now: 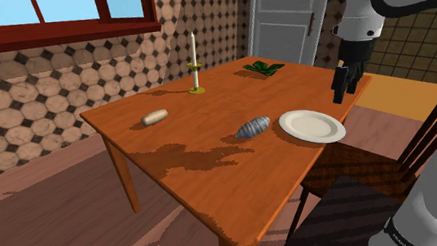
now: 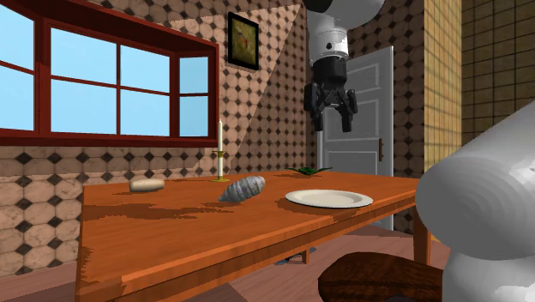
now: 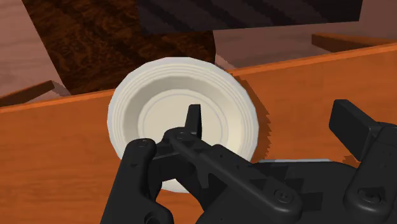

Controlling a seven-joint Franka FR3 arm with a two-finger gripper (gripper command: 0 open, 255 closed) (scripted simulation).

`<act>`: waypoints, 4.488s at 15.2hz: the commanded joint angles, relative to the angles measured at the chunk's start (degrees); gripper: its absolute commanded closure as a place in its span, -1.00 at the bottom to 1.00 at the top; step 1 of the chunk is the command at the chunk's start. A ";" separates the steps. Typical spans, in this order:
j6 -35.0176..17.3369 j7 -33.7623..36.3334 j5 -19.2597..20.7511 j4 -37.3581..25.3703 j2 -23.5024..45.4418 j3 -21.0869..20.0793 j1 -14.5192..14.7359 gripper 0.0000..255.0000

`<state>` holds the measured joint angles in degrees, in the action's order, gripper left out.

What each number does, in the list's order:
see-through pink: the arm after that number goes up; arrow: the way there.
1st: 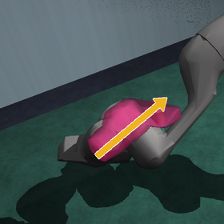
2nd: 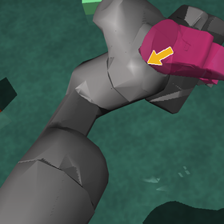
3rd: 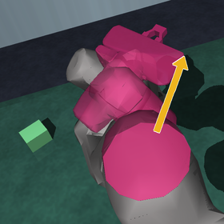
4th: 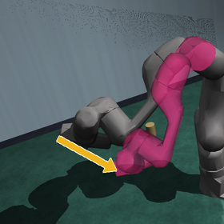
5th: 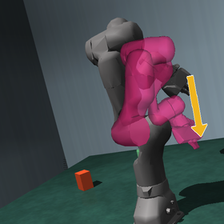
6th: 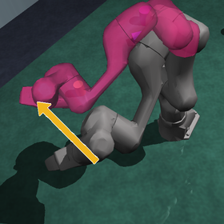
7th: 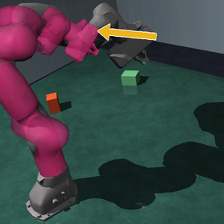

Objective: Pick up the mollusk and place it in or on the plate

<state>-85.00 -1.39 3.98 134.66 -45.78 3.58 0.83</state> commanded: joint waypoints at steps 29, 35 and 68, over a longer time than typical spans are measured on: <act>-15.90 -27.29 -1.26 -27.81 51.44 -2.85 12.26 -1.00; -18.65 -27.26 -1.21 -25.06 51.45 -2.80 12.20 -1.00; -6.81 -28.71 -1.07 -33.49 47.98 -2.37 11.73 1.00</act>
<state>-91.93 -29.49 2.77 100.25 3.27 0.91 12.89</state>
